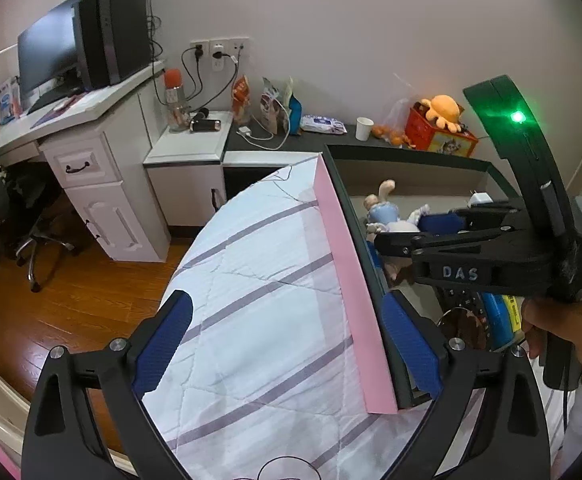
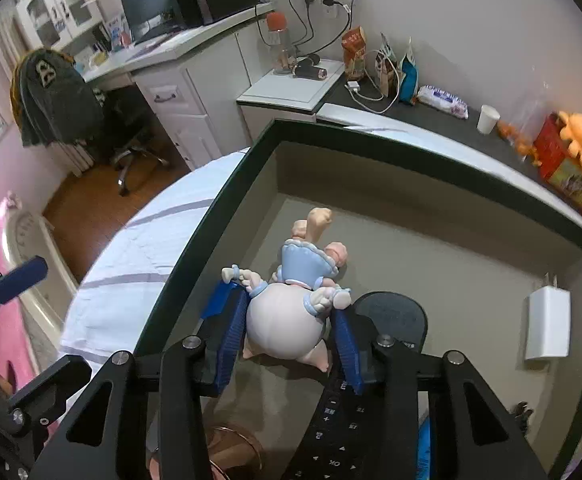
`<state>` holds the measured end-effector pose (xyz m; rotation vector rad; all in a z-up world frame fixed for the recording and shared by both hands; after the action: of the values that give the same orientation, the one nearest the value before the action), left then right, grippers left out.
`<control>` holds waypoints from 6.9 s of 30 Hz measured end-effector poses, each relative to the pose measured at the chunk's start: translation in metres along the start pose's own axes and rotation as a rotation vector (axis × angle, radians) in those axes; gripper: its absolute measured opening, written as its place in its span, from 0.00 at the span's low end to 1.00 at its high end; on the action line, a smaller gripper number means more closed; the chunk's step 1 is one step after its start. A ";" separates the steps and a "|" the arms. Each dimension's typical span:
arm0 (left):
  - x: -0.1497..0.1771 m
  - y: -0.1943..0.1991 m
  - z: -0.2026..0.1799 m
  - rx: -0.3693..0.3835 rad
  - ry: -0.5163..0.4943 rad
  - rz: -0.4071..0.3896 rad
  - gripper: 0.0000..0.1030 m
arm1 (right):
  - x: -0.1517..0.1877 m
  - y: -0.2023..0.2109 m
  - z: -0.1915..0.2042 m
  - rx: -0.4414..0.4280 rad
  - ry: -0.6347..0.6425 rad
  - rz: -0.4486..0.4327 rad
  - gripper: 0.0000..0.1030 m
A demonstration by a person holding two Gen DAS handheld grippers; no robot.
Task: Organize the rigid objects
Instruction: 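Grasp the pig doll with the right gripper and lift it, then turn the pig doll upright and set it down beside the bottle, then open the right gripper and raise it away from the pig doll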
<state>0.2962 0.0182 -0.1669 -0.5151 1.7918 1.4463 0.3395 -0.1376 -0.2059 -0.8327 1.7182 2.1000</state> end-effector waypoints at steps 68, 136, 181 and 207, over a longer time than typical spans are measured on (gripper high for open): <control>-0.001 -0.003 -0.007 -0.042 -0.016 0.013 0.95 | -0.017 -0.003 -0.049 -0.071 -0.478 -0.140 0.78; -0.004 0.006 -0.015 -0.009 -0.035 0.005 0.95 | -0.012 0.011 -0.027 -0.132 -0.113 0.030 0.11; 0.009 0.027 -0.021 -0.030 -0.022 0.004 0.95 | 0.035 0.054 0.004 -0.054 0.063 -0.083 0.52; 0.011 0.017 -0.029 -0.057 -0.022 0.027 0.95 | 0.023 0.041 -0.012 0.057 0.162 -0.034 0.64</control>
<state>0.2683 -0.0034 -0.1619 -0.5036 1.7502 1.5198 0.3012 -0.1619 -0.1885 -1.0330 1.8210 1.9998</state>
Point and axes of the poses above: each gripper's, at about its wrist camera, not at the fingertips, and y roughly against the way its jaws point, z to its left, x to its underside, the point moved 6 cm from there along -y, roughly the way its jaws point, and after that the axes turned 9 degrees about -z, right-handed, at the moved point
